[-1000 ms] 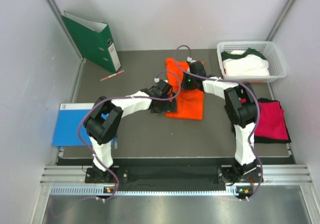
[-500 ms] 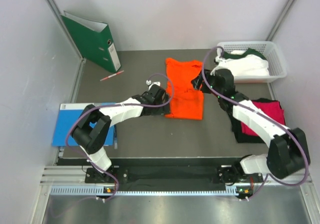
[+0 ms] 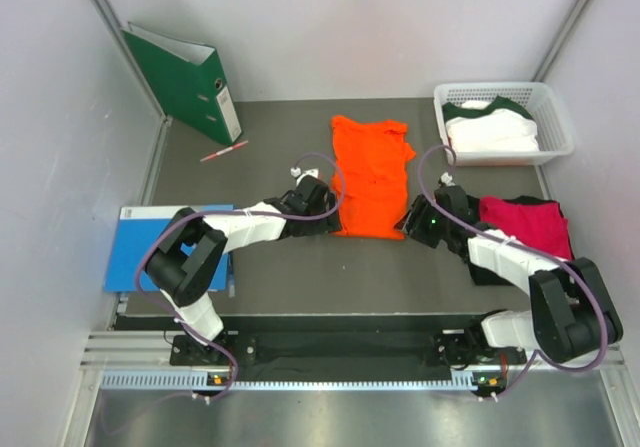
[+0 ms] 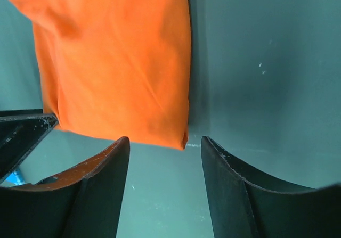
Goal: Fold and stack the t-shirts
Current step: Grab one side of the 2/3 rectangular tshirt with both arms
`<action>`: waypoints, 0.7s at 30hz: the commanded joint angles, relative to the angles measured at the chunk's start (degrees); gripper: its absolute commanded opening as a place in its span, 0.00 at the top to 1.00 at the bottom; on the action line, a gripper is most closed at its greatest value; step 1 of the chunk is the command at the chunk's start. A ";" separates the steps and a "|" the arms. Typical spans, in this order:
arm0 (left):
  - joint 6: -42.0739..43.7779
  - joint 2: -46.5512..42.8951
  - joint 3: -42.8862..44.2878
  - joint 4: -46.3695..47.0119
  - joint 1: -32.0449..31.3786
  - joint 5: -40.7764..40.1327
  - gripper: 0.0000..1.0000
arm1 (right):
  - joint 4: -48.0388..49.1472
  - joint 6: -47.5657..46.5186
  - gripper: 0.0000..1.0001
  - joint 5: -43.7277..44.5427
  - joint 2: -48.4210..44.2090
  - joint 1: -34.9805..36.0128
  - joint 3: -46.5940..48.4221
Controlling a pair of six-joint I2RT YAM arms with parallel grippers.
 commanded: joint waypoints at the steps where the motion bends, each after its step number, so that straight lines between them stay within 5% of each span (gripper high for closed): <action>1: -1.66 -0.08 -1.34 2.95 -0.02 0.95 0.23 | 6.60 3.88 0.45 -5.45 2.63 -0.35 -2.60; 3: -1.83 0.00 -1.34 2.87 -0.02 1.65 0.26 | 9.84 5.46 0.50 -8.00 4.13 -0.35 -4.18; 8: -2.01 1.32 -1.61 3.04 -0.02 1.92 0.63 | 16.27 7.48 0.61 -10.99 10.98 -0.35 -6.56; 13: -2.10 2.46 -1.78 3.22 -0.02 1.65 0.76 | 20.84 8.37 0.62 -10.29 13.80 -0.26 -7.80; 16: -2.36 2.73 -2.13 3.83 -0.02 1.74 0.85 | 20.50 7.84 0.75 -8.45 13.54 -0.09 -7.62; 18: -2.54 2.90 -2.05 3.92 -0.02 1.83 0.99 | 19.80 7.05 0.96 -7.65 13.19 0.00 -7.62; 21: -2.54 2.64 -2.22 3.48 -0.02 1.74 1.00 | 17.78 5.73 1.00 -6.42 11.17 0.09 -7.62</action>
